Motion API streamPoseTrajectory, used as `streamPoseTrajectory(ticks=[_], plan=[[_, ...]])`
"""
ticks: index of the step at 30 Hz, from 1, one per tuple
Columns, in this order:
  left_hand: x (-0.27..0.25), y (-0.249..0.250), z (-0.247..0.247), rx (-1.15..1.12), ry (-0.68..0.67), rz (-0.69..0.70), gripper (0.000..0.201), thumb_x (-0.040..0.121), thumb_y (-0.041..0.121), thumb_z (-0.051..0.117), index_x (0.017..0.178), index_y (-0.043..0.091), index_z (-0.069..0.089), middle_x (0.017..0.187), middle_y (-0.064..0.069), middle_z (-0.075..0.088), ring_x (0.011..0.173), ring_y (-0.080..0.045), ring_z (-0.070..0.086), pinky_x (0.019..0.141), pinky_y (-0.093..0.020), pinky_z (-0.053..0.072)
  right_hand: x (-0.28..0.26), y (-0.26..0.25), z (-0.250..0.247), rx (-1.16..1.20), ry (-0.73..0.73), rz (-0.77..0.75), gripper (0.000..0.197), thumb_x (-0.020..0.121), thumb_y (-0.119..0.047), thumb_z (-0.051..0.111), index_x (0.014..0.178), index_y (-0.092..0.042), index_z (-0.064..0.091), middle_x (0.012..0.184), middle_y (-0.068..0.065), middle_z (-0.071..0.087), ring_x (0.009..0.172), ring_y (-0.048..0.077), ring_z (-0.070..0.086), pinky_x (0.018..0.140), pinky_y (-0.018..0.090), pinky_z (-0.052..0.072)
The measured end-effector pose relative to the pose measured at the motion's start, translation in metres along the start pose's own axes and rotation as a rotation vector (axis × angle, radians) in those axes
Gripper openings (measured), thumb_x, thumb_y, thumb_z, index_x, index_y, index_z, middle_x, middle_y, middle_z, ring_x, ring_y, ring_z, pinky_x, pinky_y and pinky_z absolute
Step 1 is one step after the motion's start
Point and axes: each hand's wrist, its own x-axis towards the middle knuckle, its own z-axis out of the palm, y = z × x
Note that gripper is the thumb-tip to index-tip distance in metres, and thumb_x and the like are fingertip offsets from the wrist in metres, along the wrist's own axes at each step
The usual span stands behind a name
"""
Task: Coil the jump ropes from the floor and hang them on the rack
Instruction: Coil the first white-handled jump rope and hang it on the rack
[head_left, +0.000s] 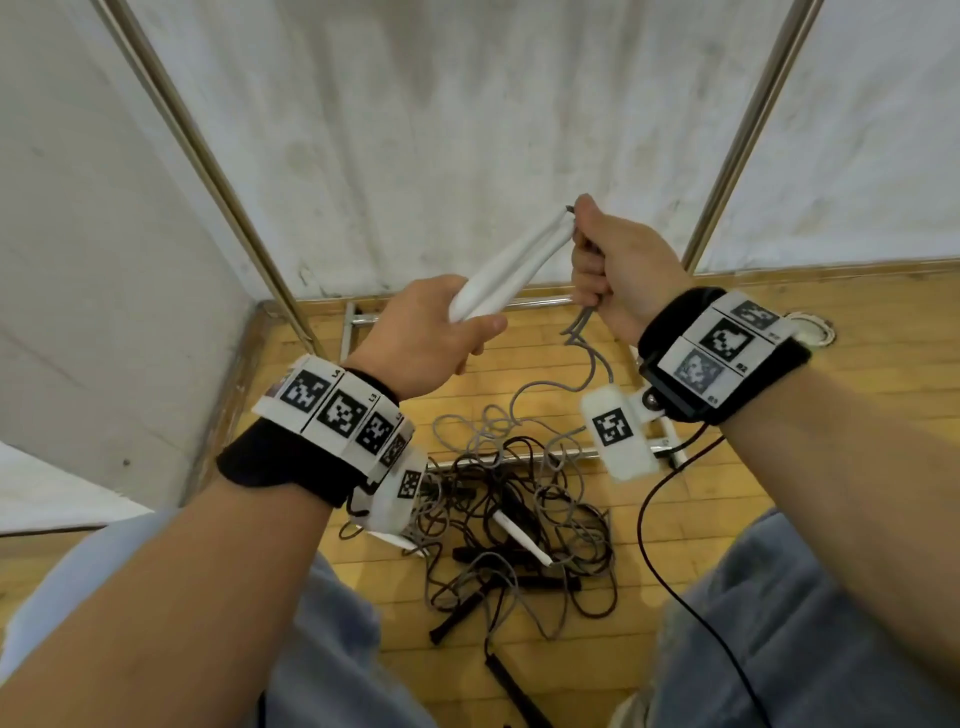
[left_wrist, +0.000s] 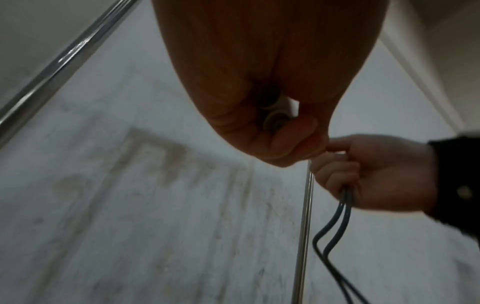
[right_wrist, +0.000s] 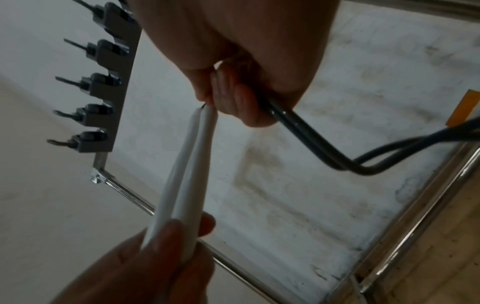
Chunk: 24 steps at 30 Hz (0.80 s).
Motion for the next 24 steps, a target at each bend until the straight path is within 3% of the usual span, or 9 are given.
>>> streamPoseTrajectory(ticks=[3,6,11,15,19,24], plan=[[0.003,0.004,0.004,-0.057,-0.056,-0.002,0.021,0.094,0.022,0.058,0.073,0.019,0.053,0.044,0.011,0.056,0.035,-0.004,0.046,0.041,-0.015,0.036,0.005,0.008,-0.001,-0.093,0.109,-0.052,0.043,0.093,-0.046,0.05,0.061,-0.017,0.049,0.048,-0.005,0.036,0.042,0.012,0.032,0.044,0.023,0.034],[0.008,0.006,0.01,-0.213,-0.03,-0.007,0.022,0.096,0.021,0.054,0.075,0.013,0.053,0.05,0.005,0.054,0.041,-0.012,0.046,0.043,-0.022,0.039,0.009,0.011,-0.001,-0.205,0.136,-0.112,0.047,0.093,-0.048,0.046,0.059,-0.017,0.055,0.05,-0.003,0.049,0.045,0.015,0.047,0.048,0.022,0.043],[0.016,0.012,0.021,-0.555,0.09,-0.103,0.013,0.1,0.022,0.049,0.099,0.009,0.052,0.063,0.003,0.056,0.048,-0.011,0.05,0.04,-0.022,0.037,0.009,0.017,0.002,-0.305,-0.029,-0.149,0.03,0.098,-0.018,0.044,0.076,-0.014,0.064,0.056,-0.003,0.055,0.058,0.017,0.052,0.061,0.031,0.046],[0.019,0.016,0.026,-0.684,0.11,-0.176,0.013,0.1,0.023,0.048,0.1,0.011,0.051,0.066,0.001,0.051,0.047,-0.01,0.044,0.039,-0.019,0.031,0.007,0.02,0.005,-0.577,-0.063,-0.168,0.025,0.096,-0.018,0.045,0.079,-0.014,0.062,0.06,-0.003,0.061,0.064,0.016,0.055,0.071,0.036,0.049],[0.018,0.017,0.026,-0.729,0.155,-0.215,0.012,0.1,0.022,0.047,0.101,0.011,0.05,0.065,0.001,0.049,0.046,-0.009,0.04,0.039,-0.018,0.03,0.007,0.027,0.005,-0.798,-0.098,-0.173,0.017,0.098,-0.024,0.043,0.086,-0.019,0.055,0.073,-0.004,0.059,0.061,0.008,0.05,0.057,0.018,0.038],[0.016,0.017,0.018,-0.818,0.253,-0.232,0.011,0.1,0.022,0.047,0.099,0.011,0.047,0.064,0.002,0.047,0.046,-0.008,0.038,0.038,-0.018,0.027,0.006,0.03,0.007,-0.8,-0.066,-0.217,0.019,0.098,-0.024,0.042,0.091,-0.016,0.057,0.069,0.0,0.058,0.055,0.004,0.051,0.048,0.013,0.036]])
